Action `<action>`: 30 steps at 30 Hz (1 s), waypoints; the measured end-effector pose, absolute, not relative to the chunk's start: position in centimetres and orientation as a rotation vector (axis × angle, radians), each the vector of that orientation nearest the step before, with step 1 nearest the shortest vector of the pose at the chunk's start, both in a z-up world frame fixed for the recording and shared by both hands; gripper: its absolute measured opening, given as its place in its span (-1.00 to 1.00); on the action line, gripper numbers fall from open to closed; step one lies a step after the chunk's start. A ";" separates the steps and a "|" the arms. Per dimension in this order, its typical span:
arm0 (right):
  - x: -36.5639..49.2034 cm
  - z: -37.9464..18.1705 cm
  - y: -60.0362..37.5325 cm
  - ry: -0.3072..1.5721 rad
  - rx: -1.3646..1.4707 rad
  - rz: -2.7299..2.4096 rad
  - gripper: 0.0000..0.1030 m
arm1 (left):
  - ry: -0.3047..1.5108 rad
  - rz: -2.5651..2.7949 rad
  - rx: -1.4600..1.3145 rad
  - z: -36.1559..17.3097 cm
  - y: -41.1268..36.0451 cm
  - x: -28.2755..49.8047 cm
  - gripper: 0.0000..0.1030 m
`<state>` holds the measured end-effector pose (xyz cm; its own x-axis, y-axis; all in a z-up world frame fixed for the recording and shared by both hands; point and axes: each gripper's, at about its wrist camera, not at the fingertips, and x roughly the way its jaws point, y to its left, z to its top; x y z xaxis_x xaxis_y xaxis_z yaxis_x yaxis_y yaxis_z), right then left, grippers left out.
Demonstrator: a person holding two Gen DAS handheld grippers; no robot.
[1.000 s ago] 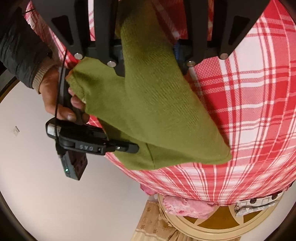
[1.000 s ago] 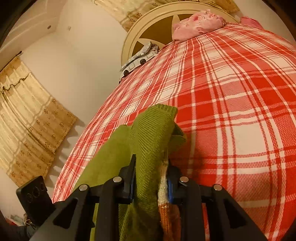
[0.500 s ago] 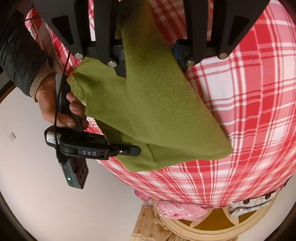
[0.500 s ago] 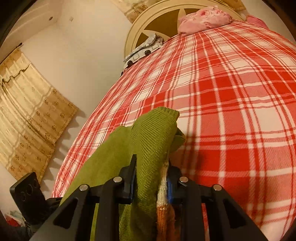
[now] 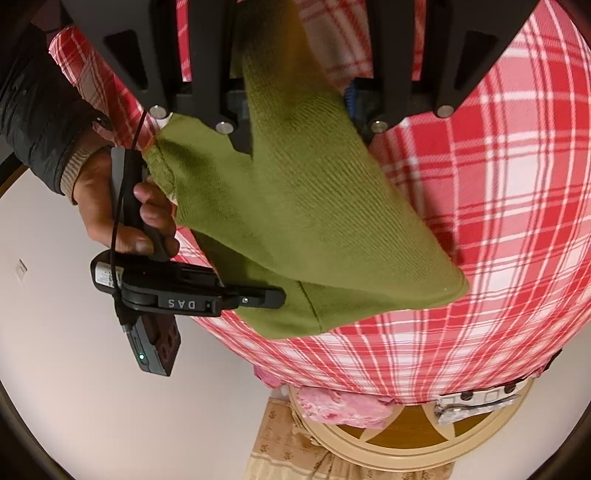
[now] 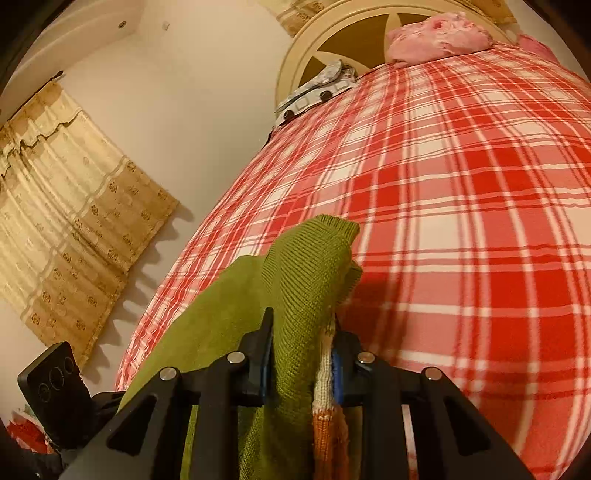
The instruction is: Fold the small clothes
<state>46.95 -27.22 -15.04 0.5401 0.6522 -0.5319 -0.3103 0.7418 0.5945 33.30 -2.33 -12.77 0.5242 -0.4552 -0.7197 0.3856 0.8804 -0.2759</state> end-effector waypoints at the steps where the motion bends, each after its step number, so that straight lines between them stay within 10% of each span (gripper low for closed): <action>1: 46.8 -15.0 -26.8 0.816 0.466 0.602 -0.51 | 0.885 -0.500 -0.088 -12.7 -2.0 33.1 -0.32; 30: 43.9 -13.4 -10.5 0.841 0.417 0.812 -0.52 | 0.815 -0.325 -0.206 -12.0 10.1 25.6 -0.32</action>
